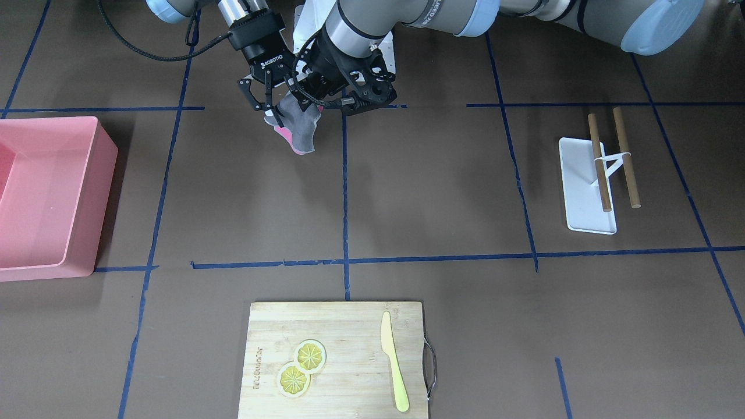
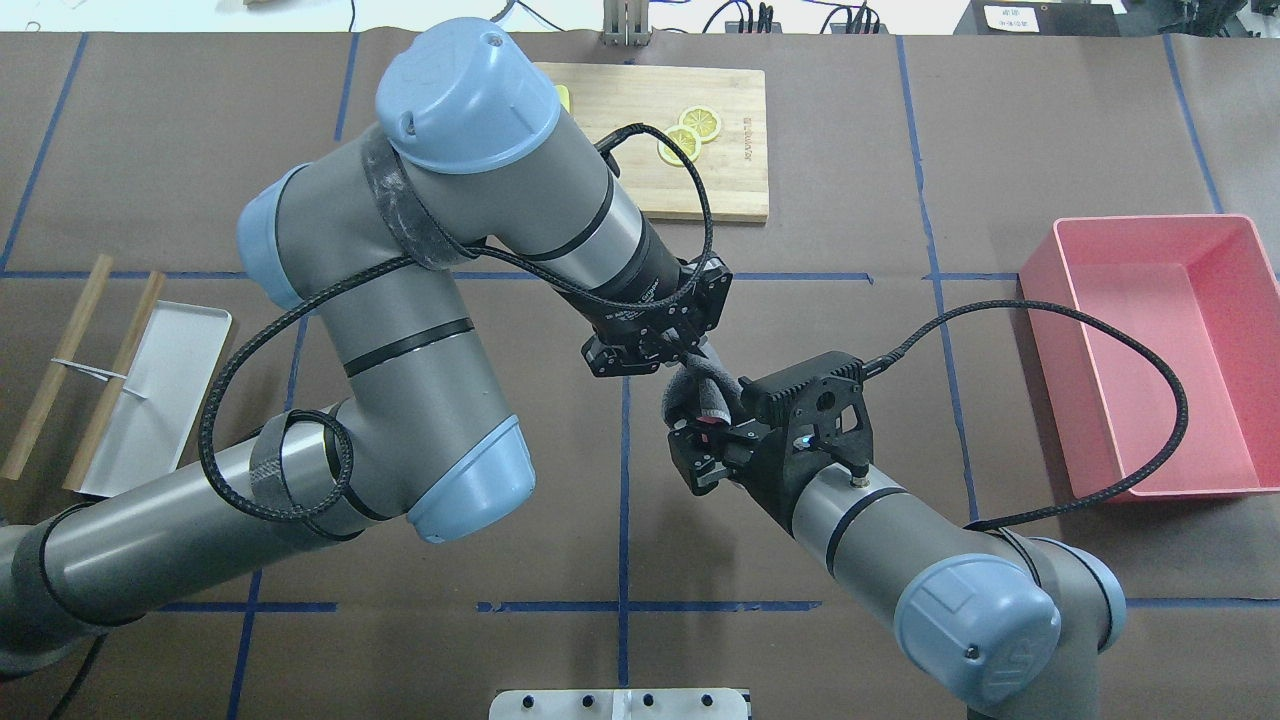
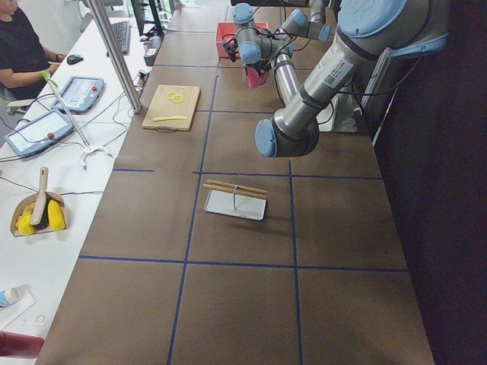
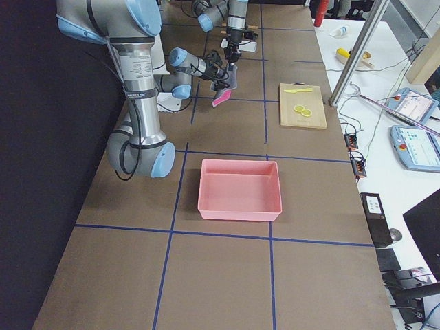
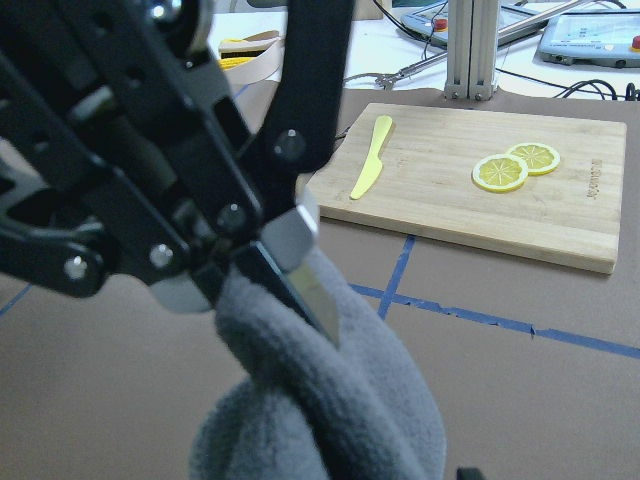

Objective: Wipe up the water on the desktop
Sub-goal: 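Grasp the hanging cloth with the right gripper below the left gripper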

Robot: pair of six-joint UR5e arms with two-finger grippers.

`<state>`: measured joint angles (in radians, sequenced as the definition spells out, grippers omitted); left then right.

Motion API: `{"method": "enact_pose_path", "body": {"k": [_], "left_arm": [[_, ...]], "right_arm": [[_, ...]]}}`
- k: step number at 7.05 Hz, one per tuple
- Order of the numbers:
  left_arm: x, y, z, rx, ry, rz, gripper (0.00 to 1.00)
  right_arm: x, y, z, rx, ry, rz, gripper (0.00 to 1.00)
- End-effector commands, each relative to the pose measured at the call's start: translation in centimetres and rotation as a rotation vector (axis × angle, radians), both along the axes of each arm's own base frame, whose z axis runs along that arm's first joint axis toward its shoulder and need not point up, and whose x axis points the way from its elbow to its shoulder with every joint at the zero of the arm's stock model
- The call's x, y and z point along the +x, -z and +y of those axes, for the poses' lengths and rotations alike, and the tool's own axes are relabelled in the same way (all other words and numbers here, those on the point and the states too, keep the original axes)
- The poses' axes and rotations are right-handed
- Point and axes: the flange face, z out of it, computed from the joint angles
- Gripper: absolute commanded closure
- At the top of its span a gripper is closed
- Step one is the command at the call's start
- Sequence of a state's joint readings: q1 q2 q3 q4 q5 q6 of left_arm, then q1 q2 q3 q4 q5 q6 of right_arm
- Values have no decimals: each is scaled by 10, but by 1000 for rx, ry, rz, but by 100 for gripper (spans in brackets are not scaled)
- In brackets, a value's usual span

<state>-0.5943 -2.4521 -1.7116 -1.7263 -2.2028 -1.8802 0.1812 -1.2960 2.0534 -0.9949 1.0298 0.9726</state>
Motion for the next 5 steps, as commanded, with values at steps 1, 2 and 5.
{"method": "enact_pose_path", "body": {"k": [1,2,5], "left_arm": [[1,-2,0,5,-3,-3,80],[1,-2,0,8,-4,-1,59],[-19,-2,-11,57,77,-1,12]], "right_arm": [[-4,-5,8,14,-40,30,83],[-6,-4,9,24,-53,54,89],[-5,-4,9,33,-66,63,94]]}}
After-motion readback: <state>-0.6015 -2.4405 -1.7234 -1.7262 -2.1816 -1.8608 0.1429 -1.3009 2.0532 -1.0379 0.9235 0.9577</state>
